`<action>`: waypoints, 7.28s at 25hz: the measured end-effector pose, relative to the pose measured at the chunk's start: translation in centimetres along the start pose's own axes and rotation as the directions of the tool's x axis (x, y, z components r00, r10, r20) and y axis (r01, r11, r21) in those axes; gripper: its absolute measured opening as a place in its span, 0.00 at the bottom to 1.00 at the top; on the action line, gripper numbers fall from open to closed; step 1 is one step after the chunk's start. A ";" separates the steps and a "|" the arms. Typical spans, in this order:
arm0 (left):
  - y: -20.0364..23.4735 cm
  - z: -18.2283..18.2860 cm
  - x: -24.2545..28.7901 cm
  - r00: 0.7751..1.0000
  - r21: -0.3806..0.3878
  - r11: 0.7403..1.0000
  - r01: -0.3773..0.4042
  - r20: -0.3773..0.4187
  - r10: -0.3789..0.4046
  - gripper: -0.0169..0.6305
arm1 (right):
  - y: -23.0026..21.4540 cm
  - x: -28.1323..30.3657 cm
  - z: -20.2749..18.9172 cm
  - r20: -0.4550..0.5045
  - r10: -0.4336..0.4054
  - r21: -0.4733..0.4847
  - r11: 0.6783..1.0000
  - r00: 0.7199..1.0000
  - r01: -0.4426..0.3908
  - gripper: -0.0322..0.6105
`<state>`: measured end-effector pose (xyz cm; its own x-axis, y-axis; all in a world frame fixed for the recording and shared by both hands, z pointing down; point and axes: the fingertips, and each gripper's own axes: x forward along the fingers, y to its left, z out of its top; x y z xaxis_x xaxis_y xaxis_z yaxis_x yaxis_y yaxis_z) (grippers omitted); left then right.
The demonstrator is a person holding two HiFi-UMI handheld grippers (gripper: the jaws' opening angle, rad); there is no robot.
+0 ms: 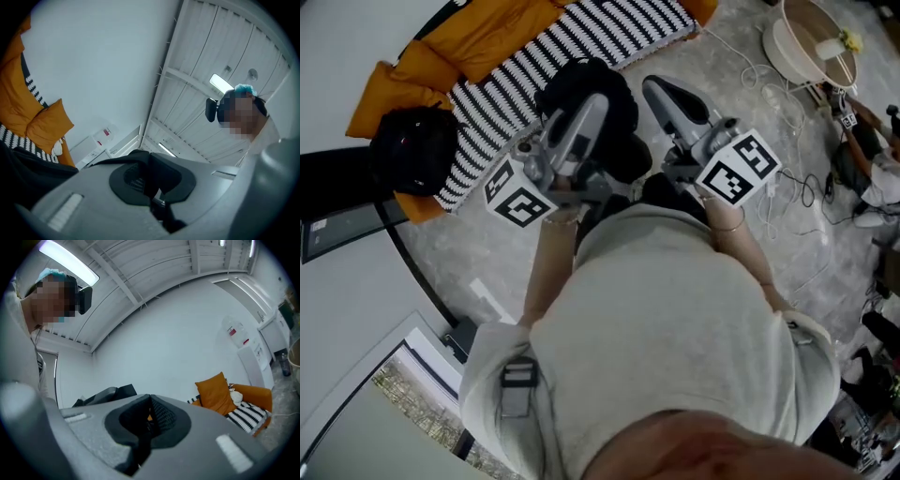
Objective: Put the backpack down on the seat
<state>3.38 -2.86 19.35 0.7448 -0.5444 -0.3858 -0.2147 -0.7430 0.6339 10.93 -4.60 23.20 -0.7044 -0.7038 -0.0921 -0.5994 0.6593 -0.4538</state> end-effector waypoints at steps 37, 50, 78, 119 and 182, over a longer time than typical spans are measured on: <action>28.4 12.0 18.1 0.995 -0.034 0.999 -0.024 -0.101 0.020 0.04 | -25.0 26.1 5.9 -0.009 -0.051 0.113 0.992 0.999 0.052 0.05; 40.2 19.0 19.9 0.992 -0.077 0.996 -0.033 -0.122 0.024 0.04 | -28.9 37.8 5.6 -0.042 -0.079 0.098 0.992 0.996 0.083 0.05; 55.0 13.1 23.0 0.957 -0.182 0.949 -0.258 -0.184 0.225 0.04 | -40.6 41.0 0.4 -0.216 -0.087 0.189 0.973 0.973 0.129 0.05; 78.6 4.0 20.7 0.763 0.166 0.814 -0.556 -0.285 0.580 0.05 | -55.8 46.9 -15.5 -0.418 -0.064 0.246 0.952 0.906 0.180 0.05; 64.8 13.4 21.6 0.844 0.331 0.841 -0.427 -0.188 0.502 0.04 | -45.5 47.3 -4.8 -0.264 0.076 0.240 0.971 0.961 -0.011 0.05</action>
<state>-2.92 -67.94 43.14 0.6397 -0.7595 0.1184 -0.7078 -0.5220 0.4759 3.10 -66.61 43.72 -0.8233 -0.5565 0.1112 -0.4829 0.5841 -0.6523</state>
